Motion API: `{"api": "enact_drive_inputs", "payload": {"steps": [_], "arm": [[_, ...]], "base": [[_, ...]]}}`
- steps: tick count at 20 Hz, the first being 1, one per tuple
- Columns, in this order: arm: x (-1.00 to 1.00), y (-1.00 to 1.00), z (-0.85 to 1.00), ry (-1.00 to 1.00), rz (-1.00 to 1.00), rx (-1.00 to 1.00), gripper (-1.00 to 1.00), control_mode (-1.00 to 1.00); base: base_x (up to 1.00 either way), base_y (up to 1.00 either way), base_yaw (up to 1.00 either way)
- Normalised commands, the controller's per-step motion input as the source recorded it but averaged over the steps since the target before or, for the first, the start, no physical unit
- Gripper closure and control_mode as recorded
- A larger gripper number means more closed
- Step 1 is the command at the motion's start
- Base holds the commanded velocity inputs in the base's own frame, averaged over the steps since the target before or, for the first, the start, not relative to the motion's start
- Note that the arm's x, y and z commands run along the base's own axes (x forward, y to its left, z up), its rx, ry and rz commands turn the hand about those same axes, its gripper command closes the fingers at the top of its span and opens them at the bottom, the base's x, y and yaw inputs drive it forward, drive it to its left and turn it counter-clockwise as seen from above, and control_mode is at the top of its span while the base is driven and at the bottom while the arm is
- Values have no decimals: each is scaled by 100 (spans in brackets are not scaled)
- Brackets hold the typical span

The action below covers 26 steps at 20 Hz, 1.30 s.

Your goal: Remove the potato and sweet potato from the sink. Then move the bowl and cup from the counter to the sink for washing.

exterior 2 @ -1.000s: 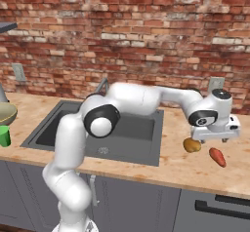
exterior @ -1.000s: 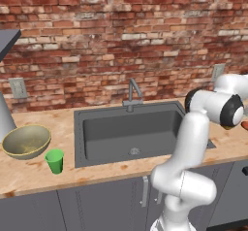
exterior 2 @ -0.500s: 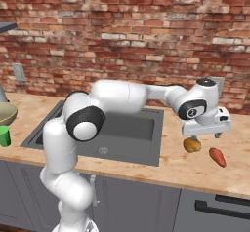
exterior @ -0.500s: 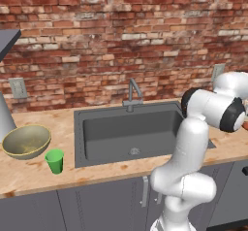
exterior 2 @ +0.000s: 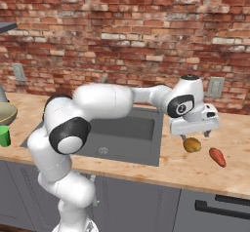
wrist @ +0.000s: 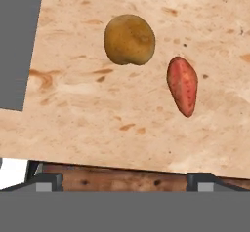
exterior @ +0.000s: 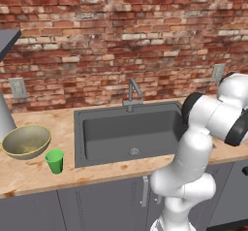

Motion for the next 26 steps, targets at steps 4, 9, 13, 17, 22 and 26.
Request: {"api": "enact_drive_inputs", "payload": {"steps": [4, 9, 13, 17, 22, 26], "arm": [[-21, 40, 20, 3, 0, 0, -100, -100], [-17, 39, 21, 1, 0, 0, -100, -100], [-18, 42, 17, 0, 0, -1, -100, -100], [-18, 43, 12, 0, 0, -4, -100, -100], [-15, 45, 7, 0, -1, -4, -100, -100], [-11, 48, 3, -1, -2, -4, -100, -100]], "base": [[0, 0, 0], [0, 0, 0], [0, 0, 0], [0, 0, 0], [0, 0, 0], [0, 0, 0]]}}
